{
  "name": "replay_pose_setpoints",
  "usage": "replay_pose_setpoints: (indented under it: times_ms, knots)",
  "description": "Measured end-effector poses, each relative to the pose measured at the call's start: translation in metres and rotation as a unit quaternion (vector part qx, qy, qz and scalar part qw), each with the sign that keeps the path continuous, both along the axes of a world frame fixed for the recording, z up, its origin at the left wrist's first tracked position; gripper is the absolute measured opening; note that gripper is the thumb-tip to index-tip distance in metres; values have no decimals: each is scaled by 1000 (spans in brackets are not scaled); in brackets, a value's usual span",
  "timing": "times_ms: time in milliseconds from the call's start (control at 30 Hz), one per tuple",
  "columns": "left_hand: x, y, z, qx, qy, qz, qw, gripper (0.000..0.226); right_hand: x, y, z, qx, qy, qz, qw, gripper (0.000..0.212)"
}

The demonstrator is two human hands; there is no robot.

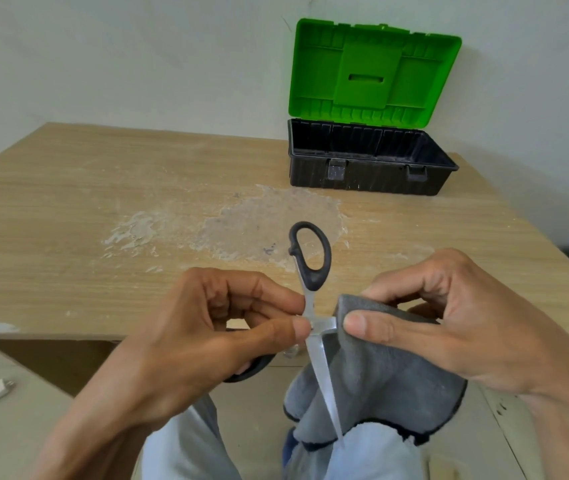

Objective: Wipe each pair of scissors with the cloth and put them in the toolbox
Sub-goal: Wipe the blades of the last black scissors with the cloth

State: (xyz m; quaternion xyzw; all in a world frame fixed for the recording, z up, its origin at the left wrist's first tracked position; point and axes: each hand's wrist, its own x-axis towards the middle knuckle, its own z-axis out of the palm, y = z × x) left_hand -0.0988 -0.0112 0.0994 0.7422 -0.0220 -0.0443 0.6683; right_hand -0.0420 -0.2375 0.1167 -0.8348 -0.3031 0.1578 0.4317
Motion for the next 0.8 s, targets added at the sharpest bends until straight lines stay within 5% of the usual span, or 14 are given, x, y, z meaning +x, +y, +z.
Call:
replay_pose_setpoints:
  times_ms: [800]
  knots:
    - [-5, 3, 6, 20, 7, 1, 1000, 14, -2, -19, -9, 30, 37, 7, 999, 29]
